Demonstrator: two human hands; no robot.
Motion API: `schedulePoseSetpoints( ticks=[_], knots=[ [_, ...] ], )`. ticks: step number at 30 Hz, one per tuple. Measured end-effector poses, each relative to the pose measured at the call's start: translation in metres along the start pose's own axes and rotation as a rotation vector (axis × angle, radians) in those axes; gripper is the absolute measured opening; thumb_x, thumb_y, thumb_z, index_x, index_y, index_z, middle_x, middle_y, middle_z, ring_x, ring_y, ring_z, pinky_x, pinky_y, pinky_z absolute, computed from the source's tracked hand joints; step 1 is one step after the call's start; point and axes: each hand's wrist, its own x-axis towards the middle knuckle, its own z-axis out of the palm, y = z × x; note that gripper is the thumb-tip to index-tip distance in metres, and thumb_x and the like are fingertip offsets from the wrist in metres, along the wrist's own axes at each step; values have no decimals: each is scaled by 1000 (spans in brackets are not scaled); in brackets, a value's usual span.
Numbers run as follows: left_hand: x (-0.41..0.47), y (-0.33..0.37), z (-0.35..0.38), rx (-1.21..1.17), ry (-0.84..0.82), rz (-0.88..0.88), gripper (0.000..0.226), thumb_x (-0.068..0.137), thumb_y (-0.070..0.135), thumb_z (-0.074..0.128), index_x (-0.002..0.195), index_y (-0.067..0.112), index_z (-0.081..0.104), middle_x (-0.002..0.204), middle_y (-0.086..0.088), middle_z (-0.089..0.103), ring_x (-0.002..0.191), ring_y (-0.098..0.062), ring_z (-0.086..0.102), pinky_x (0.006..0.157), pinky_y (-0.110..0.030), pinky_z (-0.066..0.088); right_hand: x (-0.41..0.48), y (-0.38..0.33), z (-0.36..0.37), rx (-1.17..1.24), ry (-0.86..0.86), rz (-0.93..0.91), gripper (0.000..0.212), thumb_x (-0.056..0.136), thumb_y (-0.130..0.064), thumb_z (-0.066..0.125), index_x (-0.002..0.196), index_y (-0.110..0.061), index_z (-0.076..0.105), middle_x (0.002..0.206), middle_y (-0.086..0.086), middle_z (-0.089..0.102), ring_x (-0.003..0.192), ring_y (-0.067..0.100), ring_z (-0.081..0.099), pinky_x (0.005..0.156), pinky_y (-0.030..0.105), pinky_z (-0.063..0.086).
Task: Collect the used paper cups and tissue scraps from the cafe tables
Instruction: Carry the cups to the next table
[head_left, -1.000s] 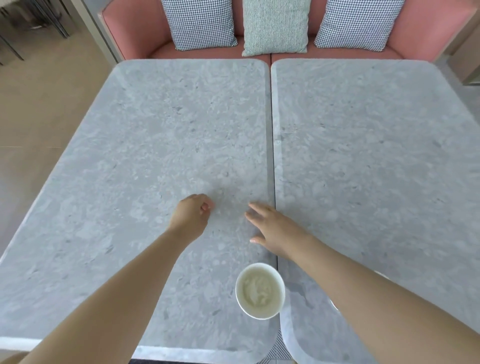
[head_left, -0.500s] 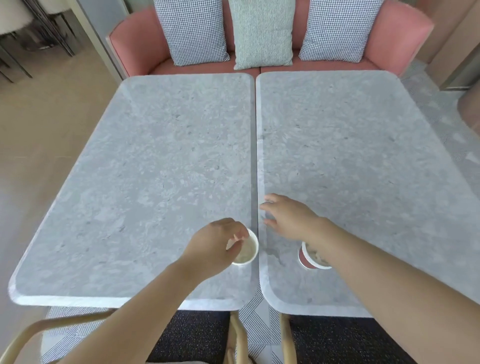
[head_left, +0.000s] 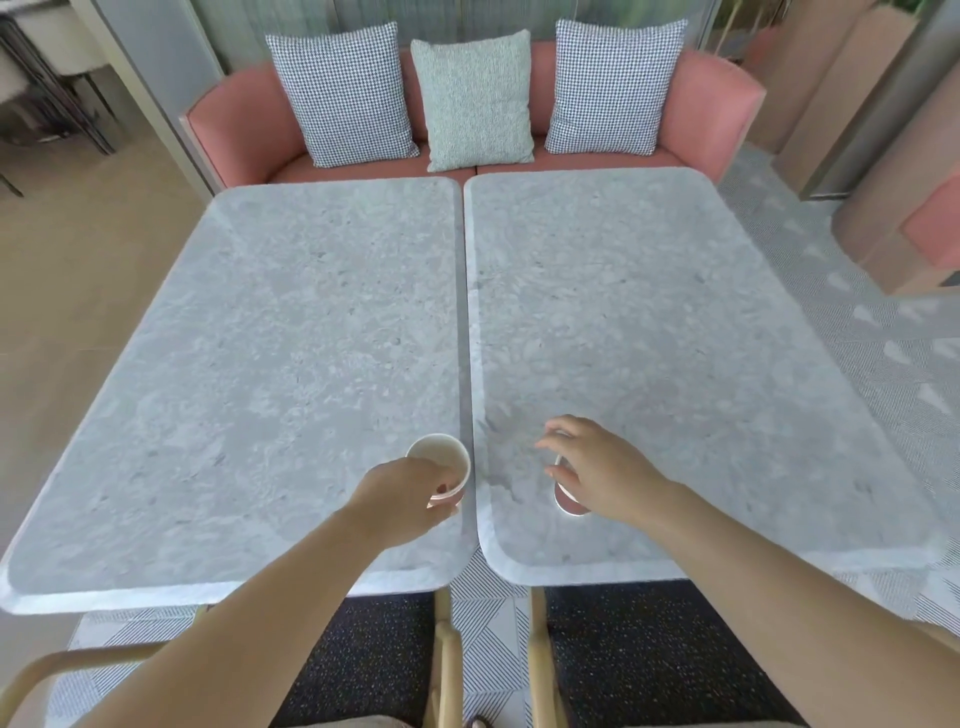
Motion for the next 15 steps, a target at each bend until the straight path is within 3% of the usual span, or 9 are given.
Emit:
schedulePoseSetpoints(
  ticks=[5, 10, 15],
  knots=[
    [0, 1, 0, 1, -18, -51, 22, 90, 24, 48, 111, 30, 55, 101, 9, 64, 91, -14, 59, 69, -22, 43, -1, -3, 0, 33, 44, 12, 27, 92, -23, 50, 118, -18, 56, 129, -4, 44, 113, 15, 46, 84, 32, 47],
    [0, 7, -6, -72, 1, -98, 29, 90, 25, 48, 118, 31, 53, 107, 6, 63, 98, -18, 59, 77, -24, 44, -11, -7, -3, 38, 47, 11, 32, 91, -26, 53, 122, -18, 54, 131, -4, 42, 115, 13, 44, 86, 28, 45],
    [3, 23, -19, -39, 60, -5, 34, 90, 24, 48, 123, 31, 51, 122, 11, 54, 107, -16, 54, 80, -24, 41, -27, -5, -4, 13, 63, 37, 32, 85, -31, 60, 115, -19, 55, 116, -6, 46, 104, 13, 47, 79, 25, 46]
  ],
)
